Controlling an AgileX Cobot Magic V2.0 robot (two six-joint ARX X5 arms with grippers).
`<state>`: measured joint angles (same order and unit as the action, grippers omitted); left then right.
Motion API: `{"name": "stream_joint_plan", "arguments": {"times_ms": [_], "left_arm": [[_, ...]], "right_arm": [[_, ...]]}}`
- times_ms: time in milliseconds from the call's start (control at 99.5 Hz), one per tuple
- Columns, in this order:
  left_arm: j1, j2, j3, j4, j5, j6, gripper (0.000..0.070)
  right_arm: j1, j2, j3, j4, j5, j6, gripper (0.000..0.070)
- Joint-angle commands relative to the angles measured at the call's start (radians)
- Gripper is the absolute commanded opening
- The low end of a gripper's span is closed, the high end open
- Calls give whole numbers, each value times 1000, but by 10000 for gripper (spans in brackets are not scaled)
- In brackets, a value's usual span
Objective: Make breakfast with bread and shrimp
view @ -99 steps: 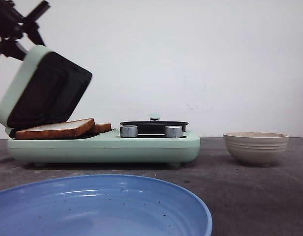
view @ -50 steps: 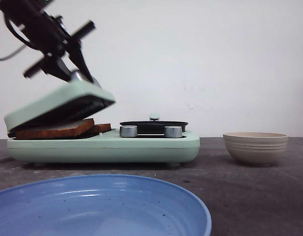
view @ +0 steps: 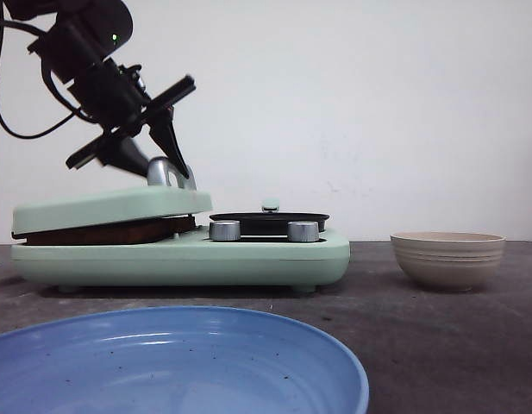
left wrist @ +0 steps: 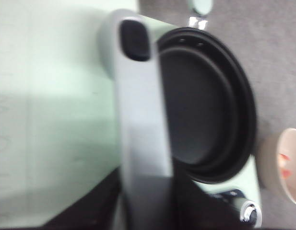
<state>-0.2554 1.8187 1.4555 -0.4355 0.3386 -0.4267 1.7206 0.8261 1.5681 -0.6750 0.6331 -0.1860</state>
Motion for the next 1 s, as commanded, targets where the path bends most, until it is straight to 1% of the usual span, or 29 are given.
{"name": "stream_joint_plan", "arguments": {"times_ms": [0,40,111,261,292,372,432,543,643,684,784,845,935,985], "left_arm": [[5,35,6,-30,-24,21,453],[4,31,6,-42,-24,17,474],[-1,20,6,-57,-25,24,472],[-11,-38,6,-43,-29,36,464],[-14,-56,6,-37,-29,43,451],[-20,-114,6,-16,-29,58,350],[-23,-155,6,-7,-28,61,303],[-27,-241,6,13,-28,64,300],[-28,-315,6,23,-27,68,300],[-28,-344,6,24,-27,68,300],[-29,-412,6,24,-27,68,300],[-30,-453,6,21,-26,68,300],[-37,-517,6,2,-26,68,299],[-42,-554,6,-21,-25,72,297]], "right_arm": [[17,10,16,3,51,-2,6],[17,10,16,-1,74,-8,6],[17,12,16,-9,108,-8,6],[14,16,16,3,109,-36,6],[10,16,16,9,108,-38,6],[-16,16,16,36,108,-24,6],[-43,16,16,52,107,2,6],[-116,22,16,52,75,67,6],[-205,61,16,39,-3,119,6],[-256,87,16,30,-50,152,6],[-396,168,16,2,-212,225,6],[-494,222,16,-15,-311,248,6],[-642,310,16,-52,-441,272,6],[-721,352,16,-74,-503,309,6]]}}
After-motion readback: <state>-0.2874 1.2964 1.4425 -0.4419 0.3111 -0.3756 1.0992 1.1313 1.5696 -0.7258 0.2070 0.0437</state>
